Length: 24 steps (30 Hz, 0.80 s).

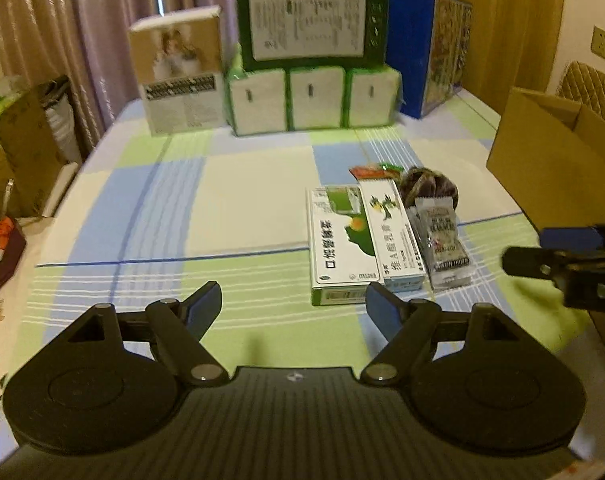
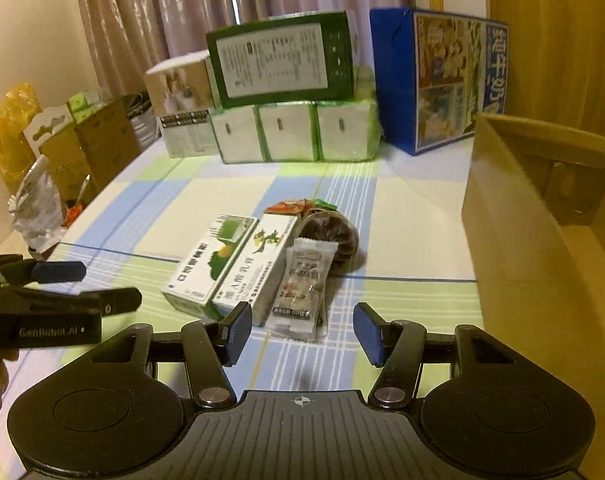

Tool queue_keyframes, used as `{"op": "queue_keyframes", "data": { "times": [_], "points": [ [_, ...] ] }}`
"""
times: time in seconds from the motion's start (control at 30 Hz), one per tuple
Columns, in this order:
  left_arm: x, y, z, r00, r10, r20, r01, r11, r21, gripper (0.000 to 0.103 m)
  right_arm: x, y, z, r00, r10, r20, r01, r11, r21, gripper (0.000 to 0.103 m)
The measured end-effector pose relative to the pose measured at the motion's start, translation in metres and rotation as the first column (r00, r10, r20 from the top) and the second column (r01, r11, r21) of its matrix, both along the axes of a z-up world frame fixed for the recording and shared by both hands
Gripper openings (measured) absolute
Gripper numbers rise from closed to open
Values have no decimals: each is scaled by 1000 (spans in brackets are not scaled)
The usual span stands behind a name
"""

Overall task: Organize objects
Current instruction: 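Move both tools back toward the medicine boxes and snack packet, then grasp the snack packet with the right tool while the left tool grasps the green medicine box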

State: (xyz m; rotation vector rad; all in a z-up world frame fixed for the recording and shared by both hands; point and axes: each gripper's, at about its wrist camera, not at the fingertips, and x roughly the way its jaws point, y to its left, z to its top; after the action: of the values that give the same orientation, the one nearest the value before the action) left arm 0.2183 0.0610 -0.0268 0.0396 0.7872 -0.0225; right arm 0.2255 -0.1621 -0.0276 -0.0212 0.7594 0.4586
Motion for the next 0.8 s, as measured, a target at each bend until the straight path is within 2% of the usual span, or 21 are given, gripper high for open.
{"op": "queue_keyframes", "data": {
  "times": [0.2,0.37,0.5,0.7,0.8],
  "points": [
    [25,-8,-16,999,-40,-7,40,998,45,66,23,5,-20,999,4,-42,-4,1000,-6,54],
    [35,-13,-17,998,-69,-1,69,995,67,66,33,8,-21,999,15,-33,-16,1000,-16,54],
    [39,-3,-18,999,-38,-6,38,998,52,66,41,13,-27,999,21,-46,-21,1000,-15,53],
    [41,4,-20,1000,-23,-16,24,999,37,66,51,24,-38,998,10,-54,-12,999,-44,44],
    [42,3,-21,999,-26,-21,26,999,29,66,56,28,-43,998,11,-65,-14,999,-43,43]
  ]
}}
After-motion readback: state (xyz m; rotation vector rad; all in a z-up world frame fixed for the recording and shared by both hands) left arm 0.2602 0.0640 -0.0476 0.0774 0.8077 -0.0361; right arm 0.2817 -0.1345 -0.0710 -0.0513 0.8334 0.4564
